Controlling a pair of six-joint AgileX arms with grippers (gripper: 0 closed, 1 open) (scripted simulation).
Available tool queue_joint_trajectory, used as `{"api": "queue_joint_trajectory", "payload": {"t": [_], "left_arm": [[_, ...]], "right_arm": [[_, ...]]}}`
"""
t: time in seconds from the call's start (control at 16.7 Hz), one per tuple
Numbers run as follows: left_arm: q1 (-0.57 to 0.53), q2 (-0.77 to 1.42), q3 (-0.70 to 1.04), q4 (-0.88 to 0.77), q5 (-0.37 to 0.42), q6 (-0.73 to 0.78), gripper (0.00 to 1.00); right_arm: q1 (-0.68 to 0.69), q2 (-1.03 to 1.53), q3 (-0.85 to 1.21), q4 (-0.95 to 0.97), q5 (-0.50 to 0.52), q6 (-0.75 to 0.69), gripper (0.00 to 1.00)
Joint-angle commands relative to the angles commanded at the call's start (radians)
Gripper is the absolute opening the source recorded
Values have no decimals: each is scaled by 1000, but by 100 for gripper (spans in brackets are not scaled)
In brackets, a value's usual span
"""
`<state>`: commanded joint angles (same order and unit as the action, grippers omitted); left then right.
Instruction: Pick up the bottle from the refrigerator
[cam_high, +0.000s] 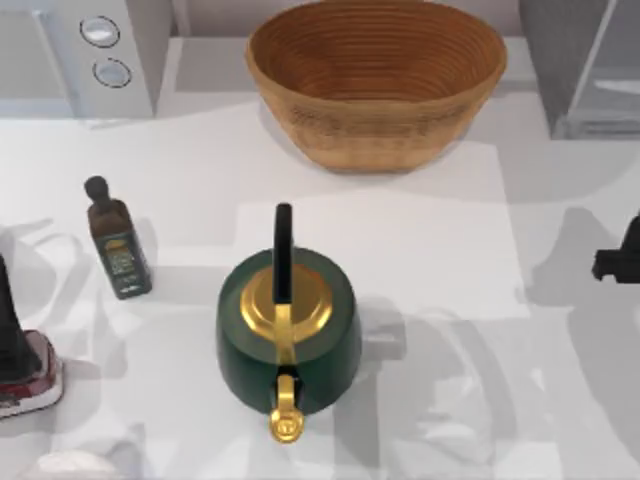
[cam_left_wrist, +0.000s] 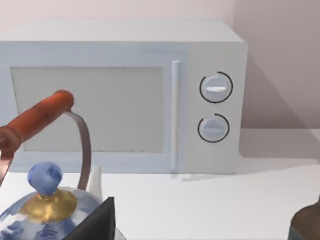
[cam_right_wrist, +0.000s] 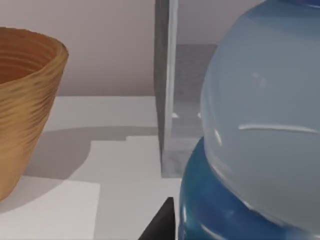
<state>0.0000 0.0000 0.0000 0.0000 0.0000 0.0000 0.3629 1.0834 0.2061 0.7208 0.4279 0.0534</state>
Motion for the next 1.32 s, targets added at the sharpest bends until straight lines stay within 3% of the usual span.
{"api": "queue_joint_trajectory", "payload": {"t": [0.3,0.6,1.08,1.32], "left_arm": [[0,0,0,0,0,0,100],[0,0,0,0,0,0,100],[0,0,0,0,0,0,100],[0,0,0,0,0,0,100]], "right_arm": [[153,368,92,281,139,20,0],[256,579,158,458,211,31,0],[257,618,177,491,206,32,0],[214,774,246,562,166,24,0]]}}
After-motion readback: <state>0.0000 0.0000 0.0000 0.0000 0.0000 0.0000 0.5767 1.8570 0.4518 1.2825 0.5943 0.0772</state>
